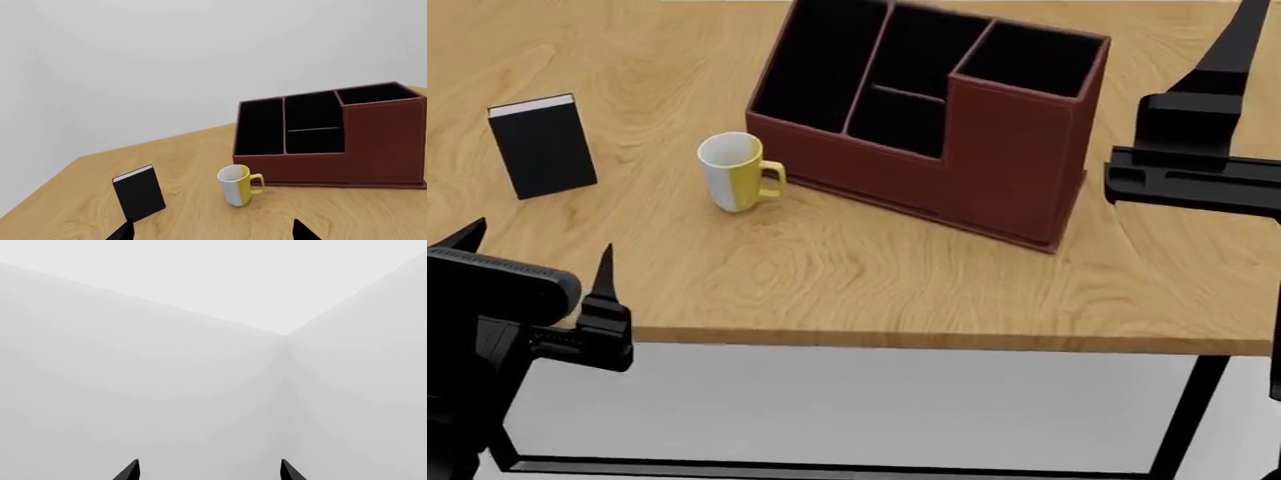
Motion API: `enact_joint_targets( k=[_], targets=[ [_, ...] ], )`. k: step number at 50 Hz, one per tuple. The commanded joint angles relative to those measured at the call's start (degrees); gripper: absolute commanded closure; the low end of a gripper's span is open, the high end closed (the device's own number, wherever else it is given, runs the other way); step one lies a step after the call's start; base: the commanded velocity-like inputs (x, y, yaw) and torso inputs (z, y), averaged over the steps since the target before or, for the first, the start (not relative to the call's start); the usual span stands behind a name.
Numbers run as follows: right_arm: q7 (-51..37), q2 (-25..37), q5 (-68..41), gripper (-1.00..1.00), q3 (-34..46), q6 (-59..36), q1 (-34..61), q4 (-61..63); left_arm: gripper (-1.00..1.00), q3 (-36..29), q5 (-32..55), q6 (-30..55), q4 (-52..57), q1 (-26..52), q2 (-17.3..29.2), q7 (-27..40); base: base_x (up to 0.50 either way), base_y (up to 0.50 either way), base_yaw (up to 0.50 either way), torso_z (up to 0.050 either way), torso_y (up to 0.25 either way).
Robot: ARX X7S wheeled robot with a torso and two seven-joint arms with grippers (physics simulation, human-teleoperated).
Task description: Pick up the book and place it in the back compartment of the caddy.
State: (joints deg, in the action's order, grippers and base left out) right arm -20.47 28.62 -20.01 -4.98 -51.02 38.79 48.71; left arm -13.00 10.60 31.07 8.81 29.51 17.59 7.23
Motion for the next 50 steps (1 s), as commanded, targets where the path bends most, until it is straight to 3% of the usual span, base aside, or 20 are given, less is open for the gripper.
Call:
enact_joint_targets(
  k=[1, 50],
  targets=[
    [0.97, -0.98, 0.77, -1.0, -1.23, 0.21, -0.01, -0.29, -1.0, 1.41, 0.0, -1.4, -0.84, -0.13, -0.83, -1.19, 0.29, 0.0, 0.0, 0.0, 0.0],
    [0.45, -0.44, -0.24, -1.0, -0.93, 0.15, 0.22, 0.0, -1.0, 0.87, 0.95, -1.67, -1.17, 0.27, -0.35, -0.56, 0.28, 0.01, 0.0, 0.0, 0.001]
  ],
)
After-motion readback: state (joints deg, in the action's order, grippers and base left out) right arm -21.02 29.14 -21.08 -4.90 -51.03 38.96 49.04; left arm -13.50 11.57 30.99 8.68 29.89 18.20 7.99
